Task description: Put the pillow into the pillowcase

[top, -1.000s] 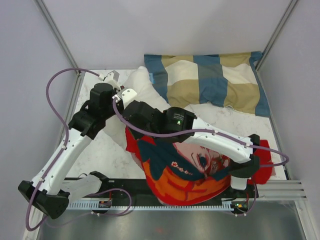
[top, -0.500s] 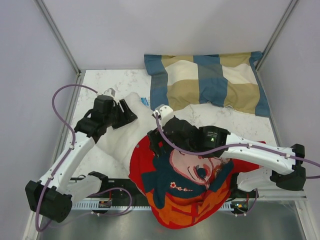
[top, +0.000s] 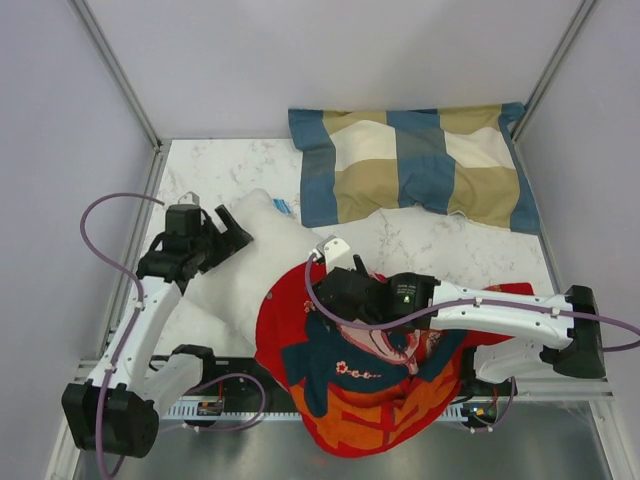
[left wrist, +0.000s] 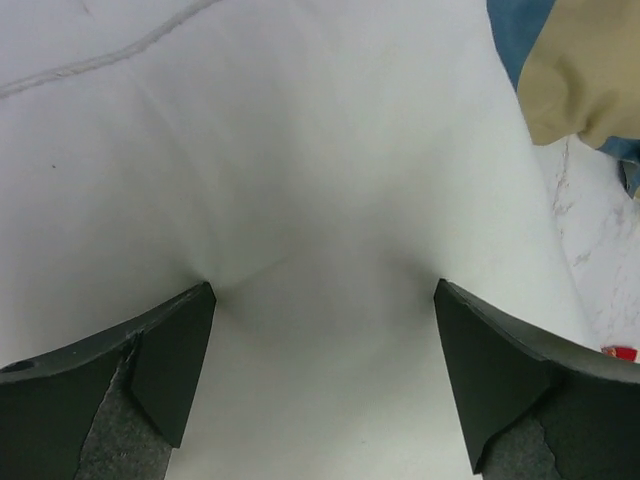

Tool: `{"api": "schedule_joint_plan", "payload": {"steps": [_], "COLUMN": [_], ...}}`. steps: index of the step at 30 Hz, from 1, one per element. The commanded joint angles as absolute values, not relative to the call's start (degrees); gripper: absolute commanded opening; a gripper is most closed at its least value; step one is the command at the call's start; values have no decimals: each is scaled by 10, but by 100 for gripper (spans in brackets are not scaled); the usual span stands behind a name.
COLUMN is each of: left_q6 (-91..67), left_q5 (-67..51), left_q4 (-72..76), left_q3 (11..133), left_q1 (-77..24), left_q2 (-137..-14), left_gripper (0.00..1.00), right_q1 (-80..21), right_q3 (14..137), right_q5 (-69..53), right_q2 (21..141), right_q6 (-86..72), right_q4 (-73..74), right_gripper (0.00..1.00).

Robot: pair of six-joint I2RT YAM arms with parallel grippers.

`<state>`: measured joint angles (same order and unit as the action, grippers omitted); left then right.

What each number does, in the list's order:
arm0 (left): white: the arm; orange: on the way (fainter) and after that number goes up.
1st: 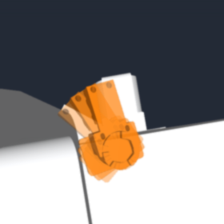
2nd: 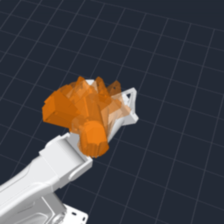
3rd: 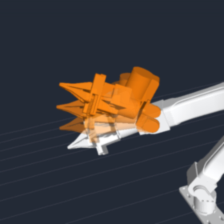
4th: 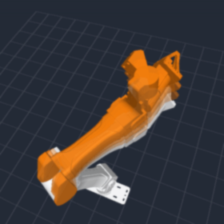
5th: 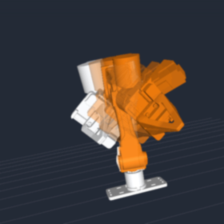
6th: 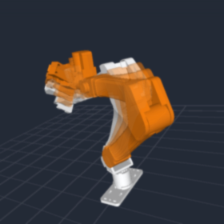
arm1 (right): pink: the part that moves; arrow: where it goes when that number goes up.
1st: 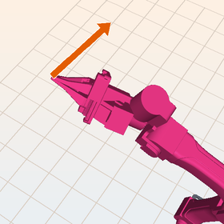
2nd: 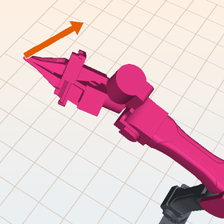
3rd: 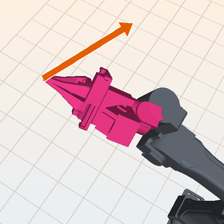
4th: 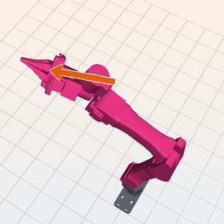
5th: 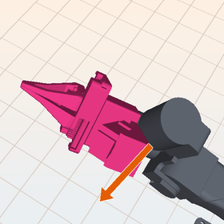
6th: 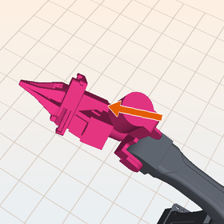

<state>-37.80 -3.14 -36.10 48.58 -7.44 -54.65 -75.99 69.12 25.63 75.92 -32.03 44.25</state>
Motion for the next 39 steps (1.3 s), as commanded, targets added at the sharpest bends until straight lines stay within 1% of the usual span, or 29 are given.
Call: {"api": "schedule_joint_plan", "payload": {"steps": [1, 3, 4, 5, 6, 7, 9, 10, 12, 13, 15, 16, 17, 20, 21, 22, 24, 25, 27, 28, 30, 31, 32, 33, 34, 35, 36, 38, 39], "left_q6": [-380, -381, -382, -388, -394, -402, -423, -427, -430, -425, -414, -401, -396, -389, -389, -388, -386, -388, -388, -380, -367, -359, -357, -357, -366, -371, -379, -397, -399], "left_q5": [-112, -140, -180, -196, -210, -233, -248, -250, -249, -236, -215, -201, -197, -214, -214, -215, -228, -249, -255, -241, -208, -161, -137, -94, -70, -48, -3, 51, 74], "left_q4": [-323, -276, -261, -245, -230, -209, -200, -204, -223, -256, -302, -325, -365, -389, -390, -390, -396, -396, -396, -396, -393, -375, -357, -332, -283, -253, -229, -160, -140], "left_q3": [430, 416, 400, 395, 389, 386, 395, 416, 450, 500, 567, 648, 690, 834, 865, 929, 990, 1044, 1080, 1091, 1077, 1034, 1002, 931, 893, 857, 798, 750, 713], "left_q1": [-62, -62, -63, -65, -69, -75, -100, -112, -134, -146, -156, -166, -170, -195, -206, -230, -251, -262, -314, -339, -427, -487, -515, -541, -590, -612, -629, -684, -703], "left_q2": [-570, -580, -586, -589, -591, -594, -594, -589, -578, -572, -563, -565, -573, -585, -597, -604, -625, -648, -668, -678, -680, -674, -671, -667, -664, -667, -671, -695, -704], "left_gripper": [99, 71, 47, 33, 16, 3, 2, 2, 2, 2, 2, 2, 2, 2, 2, 2, 2, 2, 2, 2, 2, 2, 2, 2, 2, 3, 3, 2, 2], "right_q1": [-757, -746, -740, -730, -707, -696, -666, -659, -644, -642, -642, -641, -642, -641, -641, -641, -636, -633, -612, -600, -550, -528, -477, -449, -423, -378, -358, -320, -284], "right_q3": [638, 610, 576, 557, 542, 521, 517, 534, 574, 628, 687, 745, 771, 860, 873, 885, 883, 855, 804, 735, 672, 618, 590, 564, 507, 482, 460, 403, 391], "right_q5": [288, 261, 248, 231, 209, 199, 194, 199, 191, 181, 162, 145, 134, 120, 121, 126, 147, 159, 185, 185, 165, 154, 137, 106, 60, 49, 47, 67, 82], "right_q2": [762, 763, 763, 764, 766, 770, 796, 809, 862, 878, 921, 932, 940, 959, 955, 951, 921, 905, 846, 825, 777, 767, 747, 738, 729, 716, 681, 633, 581], "right_q6": [-352, -353, -341, -335, -329, -323, -305, -300, -279, -271, -254, -251, -248, -242, -243, -248, -254, -265, -286, -296, -331, -347, -390, -409, -429, -460, -471, -482, -494], "right_q4": [456, 407, 380, 347, 279, 246, 168, 153, 136, 134, 131, 129, 122, 92, 60, 41, -22, -45, -121, -147, -182, -184, -182, -186, -190, -185, -154, -109, -37], "right_gripper": [79, 72, 66, 63, 56, 35, 2, 0, 0, 0, 0, 0, 0, 0, 0, 0, 0, 0, 0, 4, 8, 21, 31, 39, 57, 61, 65, 71, 72]}}
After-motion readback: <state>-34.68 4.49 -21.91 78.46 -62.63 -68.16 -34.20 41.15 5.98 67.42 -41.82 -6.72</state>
